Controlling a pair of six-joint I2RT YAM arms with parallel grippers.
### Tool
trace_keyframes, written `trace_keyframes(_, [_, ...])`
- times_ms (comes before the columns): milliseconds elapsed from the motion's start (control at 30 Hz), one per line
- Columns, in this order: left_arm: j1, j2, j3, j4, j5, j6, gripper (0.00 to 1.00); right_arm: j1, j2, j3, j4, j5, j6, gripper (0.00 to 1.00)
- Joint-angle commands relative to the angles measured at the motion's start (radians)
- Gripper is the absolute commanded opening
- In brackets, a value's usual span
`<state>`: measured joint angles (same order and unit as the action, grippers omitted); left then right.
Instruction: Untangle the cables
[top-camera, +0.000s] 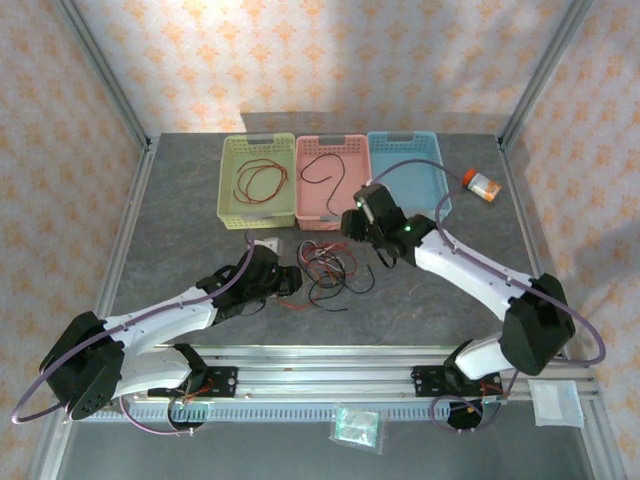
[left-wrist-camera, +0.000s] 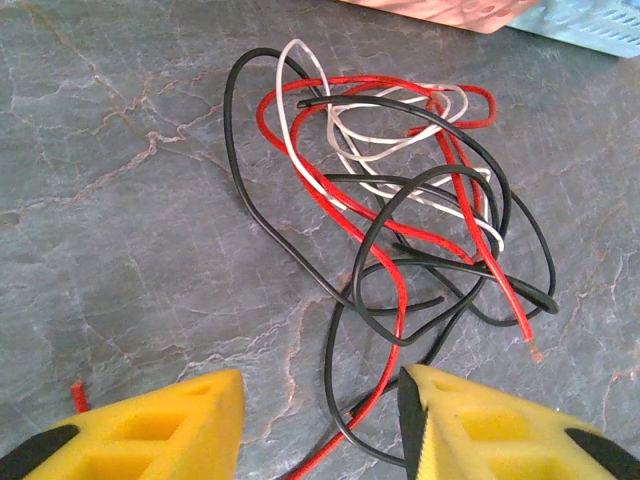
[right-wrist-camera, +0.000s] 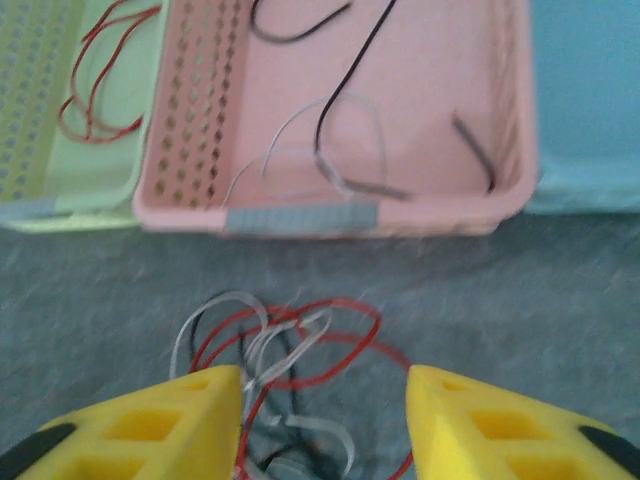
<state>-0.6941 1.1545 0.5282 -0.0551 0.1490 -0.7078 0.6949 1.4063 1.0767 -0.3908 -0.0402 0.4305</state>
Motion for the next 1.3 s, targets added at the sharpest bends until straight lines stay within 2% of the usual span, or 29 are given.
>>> trace_keyframes(0, [-0.008,-0.014,-0.014,-0.005,-0.020,-0.040,0.45,0.054,-0.035,-0.045,-0.043,-0.051,0.087,0.43])
trace_keyframes(133, [-0.012,-0.025,-0.036,0.024,-0.006,-0.055,0.45,0.128,-0.036,-0.070,-0.083,-0.077,0.139,0.40])
trace_keyframes(300, [-0.017,-0.076,-0.150,0.304,0.152,-0.140,0.46,0.165,-0.023,-0.101,-0.083,-0.147,0.178,0.38])
trace_keyframes(433, [-0.042,-0.099,-0.218,0.446,0.159,-0.211,0.47,0.167,0.010,-0.110,-0.062,-0.178,0.189,0.38])
trace_keyframes(633, [-0.060,-0.101,-0.255,0.501,0.116,-0.250,0.47,0.168,0.101,-0.115,-0.002,-0.190,0.209,0.35])
trace_keyframes(967, [-0.060,-0.113,-0.249,0.464,0.074,-0.245,0.47,0.168,0.186,-0.103,0.016,-0.161,0.228,0.34])
trace_keyframes(1267, [-0.061,-0.104,-0.247,0.465,0.057,-0.246,0.48,0.170,0.175,-0.104,0.082,-0.233,0.208,0.32])
